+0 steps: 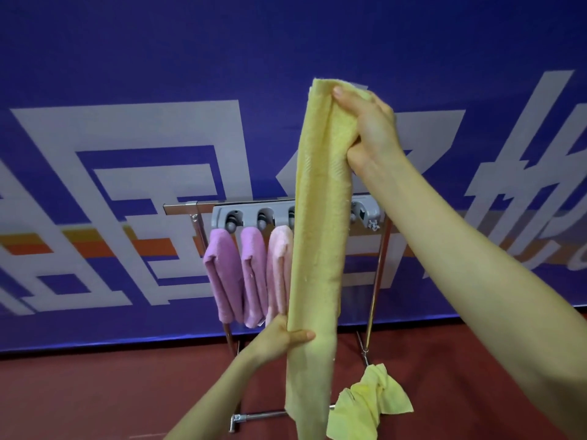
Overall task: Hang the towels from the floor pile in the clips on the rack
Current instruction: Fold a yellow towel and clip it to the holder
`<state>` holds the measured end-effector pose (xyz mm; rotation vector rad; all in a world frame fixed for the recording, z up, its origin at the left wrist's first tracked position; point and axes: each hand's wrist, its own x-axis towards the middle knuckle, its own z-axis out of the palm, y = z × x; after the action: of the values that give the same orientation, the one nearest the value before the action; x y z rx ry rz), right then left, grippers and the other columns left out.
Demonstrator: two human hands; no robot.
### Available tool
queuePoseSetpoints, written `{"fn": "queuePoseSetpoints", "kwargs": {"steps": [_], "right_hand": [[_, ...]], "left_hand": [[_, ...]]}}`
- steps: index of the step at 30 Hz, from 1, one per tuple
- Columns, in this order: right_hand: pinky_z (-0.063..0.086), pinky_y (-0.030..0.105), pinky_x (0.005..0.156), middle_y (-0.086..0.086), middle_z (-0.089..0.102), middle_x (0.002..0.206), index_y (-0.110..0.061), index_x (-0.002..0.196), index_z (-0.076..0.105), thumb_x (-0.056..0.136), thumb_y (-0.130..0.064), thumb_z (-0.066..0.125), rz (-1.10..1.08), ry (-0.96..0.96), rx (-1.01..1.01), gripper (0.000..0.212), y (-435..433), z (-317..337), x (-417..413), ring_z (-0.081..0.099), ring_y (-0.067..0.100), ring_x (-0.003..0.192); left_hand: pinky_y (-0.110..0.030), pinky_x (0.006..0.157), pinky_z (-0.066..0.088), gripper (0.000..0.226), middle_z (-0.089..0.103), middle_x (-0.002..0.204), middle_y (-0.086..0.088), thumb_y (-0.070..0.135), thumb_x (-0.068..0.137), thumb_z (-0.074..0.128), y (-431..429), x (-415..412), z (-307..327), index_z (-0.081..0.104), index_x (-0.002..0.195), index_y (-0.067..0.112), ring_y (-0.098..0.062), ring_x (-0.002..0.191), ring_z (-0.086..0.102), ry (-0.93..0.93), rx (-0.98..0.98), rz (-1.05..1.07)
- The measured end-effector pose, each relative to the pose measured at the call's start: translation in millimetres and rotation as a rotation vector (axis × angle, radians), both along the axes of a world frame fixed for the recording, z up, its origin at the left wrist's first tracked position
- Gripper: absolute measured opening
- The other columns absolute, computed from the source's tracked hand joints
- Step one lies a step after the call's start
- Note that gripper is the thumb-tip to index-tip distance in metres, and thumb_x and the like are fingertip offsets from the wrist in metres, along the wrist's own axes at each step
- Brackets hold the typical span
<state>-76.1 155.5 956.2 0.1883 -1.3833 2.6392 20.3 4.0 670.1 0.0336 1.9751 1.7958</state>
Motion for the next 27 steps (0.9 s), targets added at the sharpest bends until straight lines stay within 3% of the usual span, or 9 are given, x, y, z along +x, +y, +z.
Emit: {"fn": "queuePoseSetpoints", "kwargs": {"steps": [6,10,12,14,16,18,22,24,27], "right_hand": [[0.056,0.03,0.064,0.008,0.067,0.083,-0.01,0.084,0.059,0.08,-0.004,0.071,-0.023,-0.006,0.036,0.014,1.5,-10.1,-1.6,0.068,0.018,0.074],[0.056,0.028,0.063,0.005,0.065,0.083,-0.011,0.082,0.057,0.081,-0.005,0.07,-0.04,-0.01,0.093,0.015,3.1,-17.9,-1.5,0.066,0.016,0.073],[0.055,0.027,0.063,0.006,0.065,0.086,-0.01,0.085,0.056,0.082,-0.006,0.07,-0.05,-0.01,0.12,0.015,4.0,-21.8,-2.4,0.065,0.016,0.077],[0.056,0.029,0.066,0.008,0.064,0.094,-0.01,0.093,0.055,0.083,-0.007,0.068,-0.067,-0.034,0.179,0.017,5.6,-27.8,-4.7,0.064,0.018,0.084],[0.055,0.032,0.07,0.013,0.061,0.107,-0.015,0.103,0.054,0.084,-0.007,0.066,-0.057,-0.079,0.278,0.024,6.3,-38.3,-6.9,0.062,0.022,0.092],[0.053,0.032,0.068,0.015,0.059,0.118,-0.024,0.108,0.054,0.083,-0.006,0.064,0.006,-0.107,0.399,0.033,5.8,-52.3,-5.8,0.061,0.026,0.097],[0.051,0.03,0.076,0.01,0.065,0.112,-0.021,0.109,0.061,0.085,-0.005,0.06,0.17,-0.118,0.596,0.028,1.7,-85.6,4.5,0.062,0.023,0.1],[0.047,0.026,0.071,0.01,0.063,0.104,-0.011,0.112,0.063,0.091,-0.008,0.053,0.277,-0.126,0.649,0.023,-0.4,-104.2,13.0,0.059,0.021,0.09],[0.033,0.041,0.08,0.013,0.05,0.103,0.004,0.119,0.056,0.092,-0.027,0.047,0.421,-0.213,0.6,0.042,-6.6,-135.5,23.8,0.042,0.024,0.095]], "left_hand": [[-0.033,0.094,0.053,0.033,0.068,0.118,-0.015,0.014,0.09,0.063,-8.4,5.9,27.0,0.062,0.12,0.0,-0.026,0.11,0.065,0.075,0.043,-0.067],[-0.027,0.076,0.054,0.023,0.075,0.096,-0.009,0.022,0.088,0.065,-11.2,3.1,66.6,0.071,0.104,0.006,-0.024,0.09,0.069,0.131,0.059,-0.017],[-0.033,0.064,0.048,0.032,0.069,0.074,-0.025,0.045,0.08,0.071,-13.9,0.7,87.3,0.074,0.083,0.014,-0.034,0.071,0.061,0.202,0.025,0.056],[-0.03,0.058,0.045,0.032,0.061,0.065,-0.037,0.047,0.079,0.07,-16.7,-2.7,107.3,0.074,0.081,0.015,-0.033,0.062,0.059,0.278,0.005,0.118],[-0.02,0.055,0.048,0.017,0.068,0.061,-0.017,0.031,0.089,0.063,-19.5,-5.4,126.6,0.072,0.091,0.016,-0.018,0.061,0.067,0.355,0.04,0.175],[-0.017,0.068,0.051,0.016,0.075,0.073,0.001,0.019,0.092,0.057,-21.2,-8.8,145.4,0.069,0.099,0.011,-0.007,0.078,0.071,0.385,0.099,0.196],[-0.028,0.088,0.055,0.026,0.072,0.107,-0.01,0.012,0.092,0.056,-24.2,-17.8,168.0,0.065,0.115,0.003,-0.017,0.1,0.068,0.372,0.215,0.227],[-0.03,0.089,0.054,0.027,0.071,0.111,-0.011,0.012,0.092,0.056,-24.8,-22.7,173.0,0.064,0.116,0.005,-0.018,0.101,0.068,0.345,0.247,0.23],[-0.028,0.08,0.056,0.023,0.072,0.103,-0.008,0.014,0.092,0.056,-23.8,-26.1,173.0,0.066,0.112,0.008,-0.018,0.094,0.068,0.248,0.267,0.228]]}}
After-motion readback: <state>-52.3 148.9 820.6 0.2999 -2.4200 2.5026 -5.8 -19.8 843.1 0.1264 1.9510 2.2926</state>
